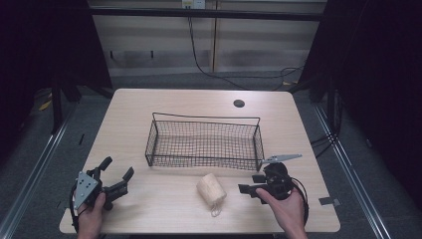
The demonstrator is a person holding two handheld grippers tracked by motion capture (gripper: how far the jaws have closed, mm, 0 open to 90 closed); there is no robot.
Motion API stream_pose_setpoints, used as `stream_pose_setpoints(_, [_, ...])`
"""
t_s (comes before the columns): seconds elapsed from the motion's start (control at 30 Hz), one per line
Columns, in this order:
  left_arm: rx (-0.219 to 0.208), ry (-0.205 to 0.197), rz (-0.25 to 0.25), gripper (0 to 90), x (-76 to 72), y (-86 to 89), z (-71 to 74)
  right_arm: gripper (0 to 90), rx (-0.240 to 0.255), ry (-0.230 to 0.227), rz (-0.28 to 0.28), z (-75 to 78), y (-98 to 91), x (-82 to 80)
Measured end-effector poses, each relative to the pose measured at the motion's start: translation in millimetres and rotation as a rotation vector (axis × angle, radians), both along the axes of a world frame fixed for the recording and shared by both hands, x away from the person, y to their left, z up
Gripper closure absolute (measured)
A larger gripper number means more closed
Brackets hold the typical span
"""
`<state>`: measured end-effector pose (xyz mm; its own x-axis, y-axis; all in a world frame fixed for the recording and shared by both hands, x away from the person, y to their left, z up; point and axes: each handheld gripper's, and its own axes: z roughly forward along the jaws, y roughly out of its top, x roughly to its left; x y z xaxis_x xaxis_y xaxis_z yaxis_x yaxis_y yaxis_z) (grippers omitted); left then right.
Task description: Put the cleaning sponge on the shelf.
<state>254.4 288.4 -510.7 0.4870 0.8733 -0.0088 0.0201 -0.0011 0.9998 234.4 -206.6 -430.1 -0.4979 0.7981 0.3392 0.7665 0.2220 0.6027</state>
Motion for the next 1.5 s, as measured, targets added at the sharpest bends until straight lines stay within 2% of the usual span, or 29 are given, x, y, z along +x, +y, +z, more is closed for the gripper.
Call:
stream_pose_setpoints(0.13, [0.003,-0.001,-0.004,15.5,0.3,0.3,0.1,27.3,-0.018,0.004,0.013,4.5,4.3,2.6])
stream_pose_setpoints(0.4, [0.004,-0.002,-0.003,15.5,0.2,0.1,0.1,26.8,-0.022,0.036,0.031,9.2,9.3,6.6])
stream_pose_setpoints(0.57, [0.004,-0.002,-0.003,15.5,0.2,0.1,0.1,27.7,-0.055,0.046,0.049,16.1,14.6,11.7])
stream_pose_setpoints(0.67, [0.004,-0.002,-0.004,15.5,0.2,0.2,0.1,28.4,-0.06,0.068,0.06,20.0,18.1,14.5])
stream_pose_setpoints(0.73, [0.004,-0.002,-0.004,15.5,0.2,0.2,0.0,31.2,-0.066,0.067,0.072,22.1,20.3,16.3])
stream_pose_setpoints(0.83, [0.004,-0.002,-0.004,15.5,0.2,0.1,0.1,31.0,-0.081,0.09,0.075,26.3,24.1,18.7])
stream_pose_setpoints(0.9, [0.004,-0.002,-0.005,15.5,0.2,0.2,0.0,30.7,-0.071,0.105,0.086,26.8,25.6,21.2])
stream_pose_setpoints(1.13, [0.003,-0.002,-0.005,15.5,0.2,0.1,0.0,28.9,-0.094,0.147,0.116,27.9,33.5,29.4])
stream_pose_setpoints(1.23, [0.004,-0.002,-0.005,15.5,0.2,0.2,0.0,24.6,-0.091,0.163,0.131,29.0,36.8,32.5])
stream_pose_setpoints(1.5, [0.003,-0.002,-0.005,15.5,0.2,0.2,0.0,27.3,-0.135,0.182,0.177,32.8,47.6,37.3])
